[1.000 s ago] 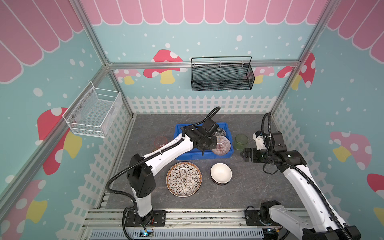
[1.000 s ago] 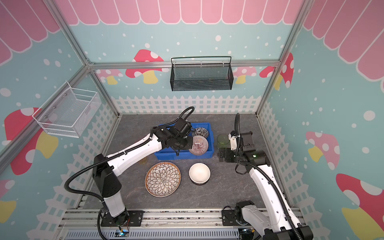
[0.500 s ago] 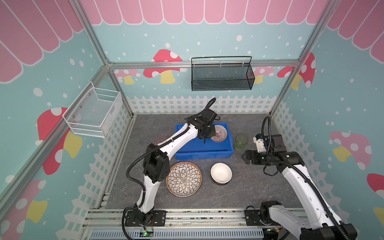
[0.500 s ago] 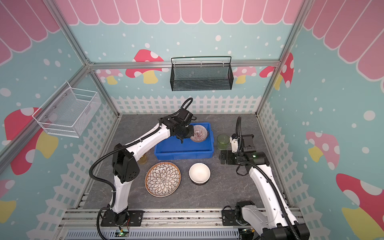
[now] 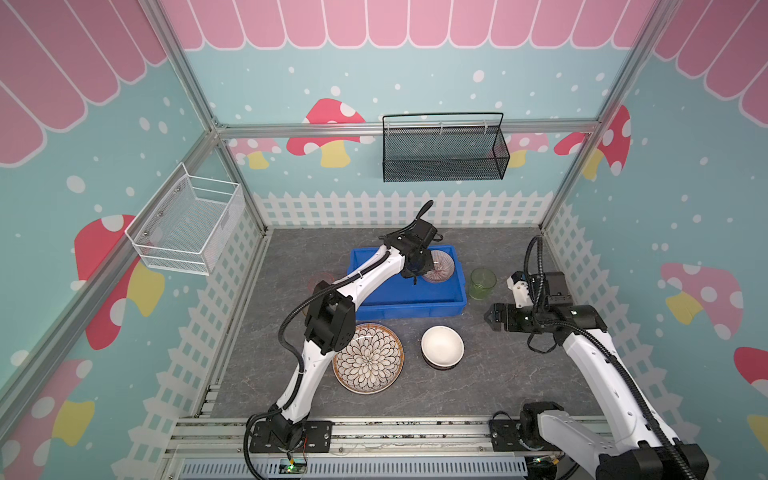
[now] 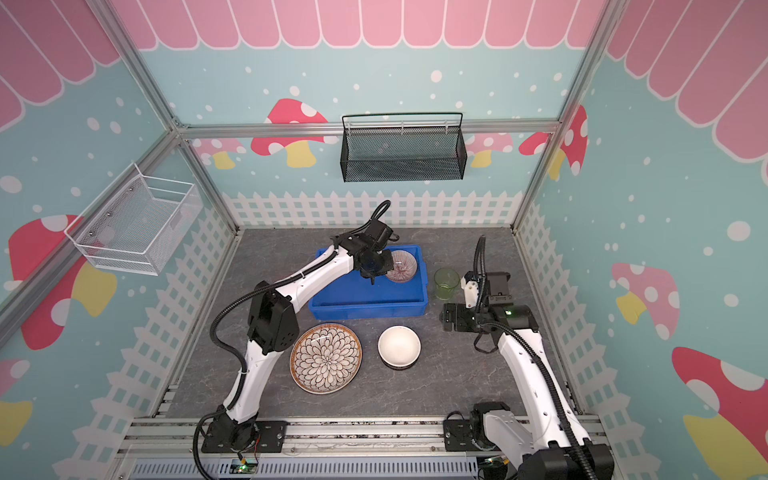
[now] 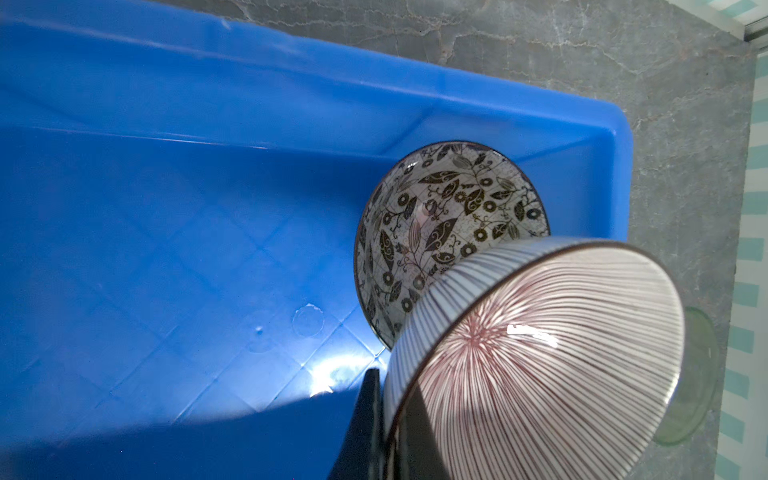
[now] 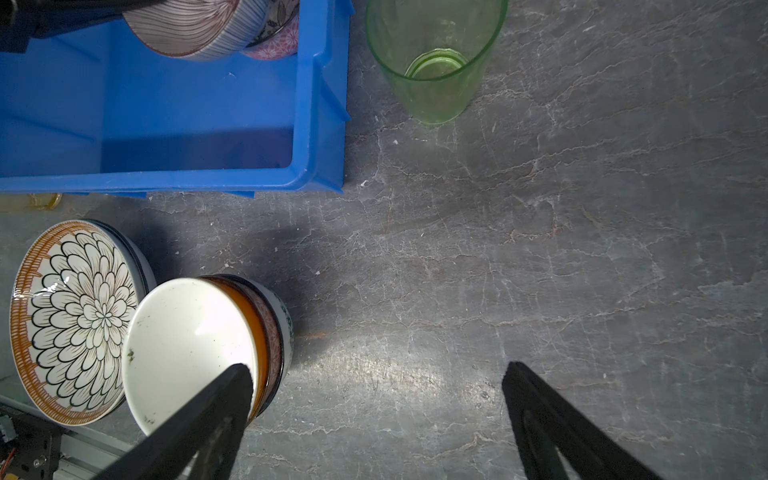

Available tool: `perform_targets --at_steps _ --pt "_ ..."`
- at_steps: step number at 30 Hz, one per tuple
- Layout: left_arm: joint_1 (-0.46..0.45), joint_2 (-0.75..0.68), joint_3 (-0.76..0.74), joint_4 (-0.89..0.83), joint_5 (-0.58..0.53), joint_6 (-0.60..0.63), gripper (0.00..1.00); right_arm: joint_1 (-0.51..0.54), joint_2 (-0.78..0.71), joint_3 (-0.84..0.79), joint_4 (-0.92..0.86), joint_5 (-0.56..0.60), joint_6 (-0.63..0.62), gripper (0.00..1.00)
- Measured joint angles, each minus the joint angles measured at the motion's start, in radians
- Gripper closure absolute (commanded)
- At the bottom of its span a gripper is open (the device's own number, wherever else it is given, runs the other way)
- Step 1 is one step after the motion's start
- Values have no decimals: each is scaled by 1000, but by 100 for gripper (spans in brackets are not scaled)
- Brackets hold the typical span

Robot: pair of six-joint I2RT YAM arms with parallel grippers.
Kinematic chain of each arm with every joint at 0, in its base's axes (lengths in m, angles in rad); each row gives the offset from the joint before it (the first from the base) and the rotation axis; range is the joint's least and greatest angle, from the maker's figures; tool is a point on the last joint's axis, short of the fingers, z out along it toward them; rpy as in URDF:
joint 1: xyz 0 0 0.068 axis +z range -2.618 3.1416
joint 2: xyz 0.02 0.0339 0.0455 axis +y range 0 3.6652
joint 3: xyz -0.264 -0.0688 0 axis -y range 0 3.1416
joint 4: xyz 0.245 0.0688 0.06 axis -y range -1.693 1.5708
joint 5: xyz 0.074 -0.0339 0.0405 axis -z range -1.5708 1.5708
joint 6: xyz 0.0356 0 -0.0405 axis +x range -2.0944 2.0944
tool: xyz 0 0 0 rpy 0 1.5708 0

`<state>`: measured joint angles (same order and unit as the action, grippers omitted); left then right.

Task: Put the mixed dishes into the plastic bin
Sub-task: 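Lower the striped bowl onto the leaf-print bowl and open the left gripper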

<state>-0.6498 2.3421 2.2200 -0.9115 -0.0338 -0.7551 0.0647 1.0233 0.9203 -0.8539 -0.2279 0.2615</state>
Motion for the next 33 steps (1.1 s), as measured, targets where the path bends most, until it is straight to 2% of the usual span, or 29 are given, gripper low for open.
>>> perform_targets --at_steps 24,33 --pt "26 98 97 -2 13 -23 99 -26 12 -20 33 -42 -15 4" --pt "27 106 109 -1 30 -24 90 -26 16 -20 35 -44 -16 4"
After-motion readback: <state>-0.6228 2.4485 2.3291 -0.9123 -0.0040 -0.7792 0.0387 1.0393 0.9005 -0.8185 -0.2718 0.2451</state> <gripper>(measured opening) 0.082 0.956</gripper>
